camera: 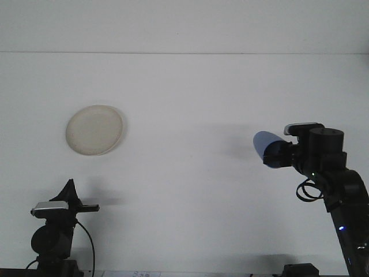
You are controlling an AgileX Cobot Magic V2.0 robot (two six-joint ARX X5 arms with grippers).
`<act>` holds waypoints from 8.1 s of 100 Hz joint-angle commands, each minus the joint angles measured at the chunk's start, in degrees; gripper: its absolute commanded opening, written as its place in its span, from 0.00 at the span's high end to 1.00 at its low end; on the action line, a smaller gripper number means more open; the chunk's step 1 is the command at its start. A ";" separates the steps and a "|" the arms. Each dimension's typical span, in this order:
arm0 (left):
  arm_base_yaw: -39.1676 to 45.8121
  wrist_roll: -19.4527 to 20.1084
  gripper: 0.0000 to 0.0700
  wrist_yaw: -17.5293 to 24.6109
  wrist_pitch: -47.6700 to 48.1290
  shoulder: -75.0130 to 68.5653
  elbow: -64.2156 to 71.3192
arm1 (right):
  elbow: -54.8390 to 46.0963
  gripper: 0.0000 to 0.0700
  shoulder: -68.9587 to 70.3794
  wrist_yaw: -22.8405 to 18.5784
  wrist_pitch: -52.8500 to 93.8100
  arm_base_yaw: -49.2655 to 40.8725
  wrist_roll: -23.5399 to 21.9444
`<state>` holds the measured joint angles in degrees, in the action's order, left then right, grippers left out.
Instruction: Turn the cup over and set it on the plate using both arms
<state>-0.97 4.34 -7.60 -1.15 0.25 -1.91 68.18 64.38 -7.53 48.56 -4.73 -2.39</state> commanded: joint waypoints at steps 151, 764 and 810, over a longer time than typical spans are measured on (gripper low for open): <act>0.07 -0.52 0.98 -0.09 -0.66 -0.07 1.11 | 9.92 0.88 33.75 2.56 16.61 -42.56 -0.87; -12.59 -0.31 0.99 9.44 54.99 87.01 -91.71 | -28.89 0.20 -55.30 30.10 -8.26 -42.51 -2.38; 6.86 -2.16 0.99 9.46 51.54 95.51 -91.80 | -28.89 0.20 -55.30 30.10 -8.31 -42.51 -2.80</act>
<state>5.58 3.31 1.65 51.24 94.00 -92.51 38.85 8.82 22.52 40.91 -46.76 -4.47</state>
